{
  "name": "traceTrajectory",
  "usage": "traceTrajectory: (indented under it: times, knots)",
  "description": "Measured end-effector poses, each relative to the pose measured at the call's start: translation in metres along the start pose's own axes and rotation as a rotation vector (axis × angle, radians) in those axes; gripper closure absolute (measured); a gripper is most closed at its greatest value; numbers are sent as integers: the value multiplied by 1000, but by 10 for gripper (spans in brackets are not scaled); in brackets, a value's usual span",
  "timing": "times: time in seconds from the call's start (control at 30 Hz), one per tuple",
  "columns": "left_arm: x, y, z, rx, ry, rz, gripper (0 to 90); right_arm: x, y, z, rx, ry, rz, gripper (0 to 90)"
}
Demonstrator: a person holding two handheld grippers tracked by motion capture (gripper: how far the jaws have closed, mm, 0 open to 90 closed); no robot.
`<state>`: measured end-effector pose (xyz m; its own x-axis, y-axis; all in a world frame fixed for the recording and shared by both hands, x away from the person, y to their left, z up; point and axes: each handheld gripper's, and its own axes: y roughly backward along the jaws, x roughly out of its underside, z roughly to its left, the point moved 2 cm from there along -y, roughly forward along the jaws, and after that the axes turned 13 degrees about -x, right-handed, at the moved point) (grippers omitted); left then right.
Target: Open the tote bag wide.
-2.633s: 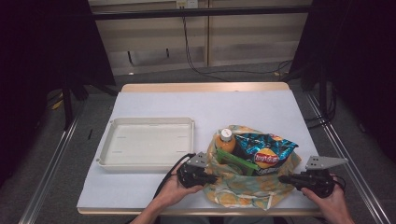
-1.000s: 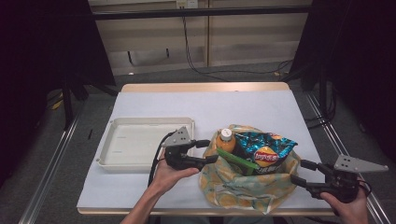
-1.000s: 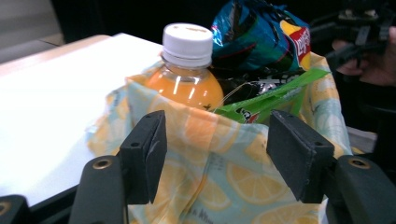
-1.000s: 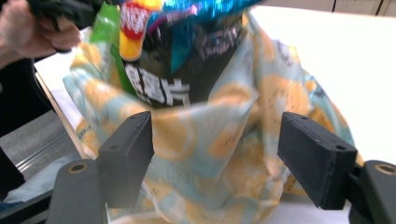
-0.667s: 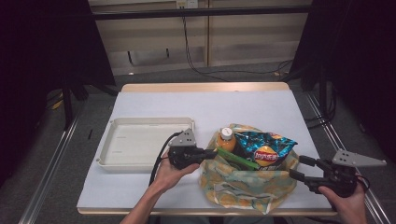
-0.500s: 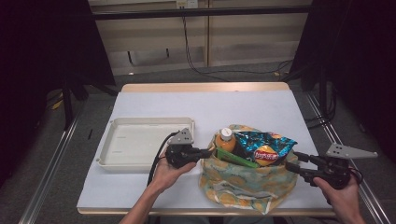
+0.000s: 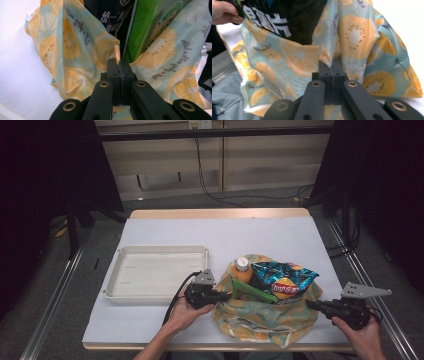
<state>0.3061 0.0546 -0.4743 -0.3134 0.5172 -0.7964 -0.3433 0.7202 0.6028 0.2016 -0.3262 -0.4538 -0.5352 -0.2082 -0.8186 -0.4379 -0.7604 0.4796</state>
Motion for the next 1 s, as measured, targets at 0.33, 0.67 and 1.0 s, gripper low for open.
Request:
traceTrajectory:
  times: [0.33, 0.67, 1.0]
  knots:
    - [8, -6, -1, 11, 6, 18, 892, 10, -11, -2, 15, -4, 105, 900]
    - [12, -8, -1, -2, 2, 41, 847, 16, -19, -5, 22, -25, 161, 900]
    - [4, 14, -9, -20, -2, -36, 557, 7, 0, 8, -17, 27, 10, 553]
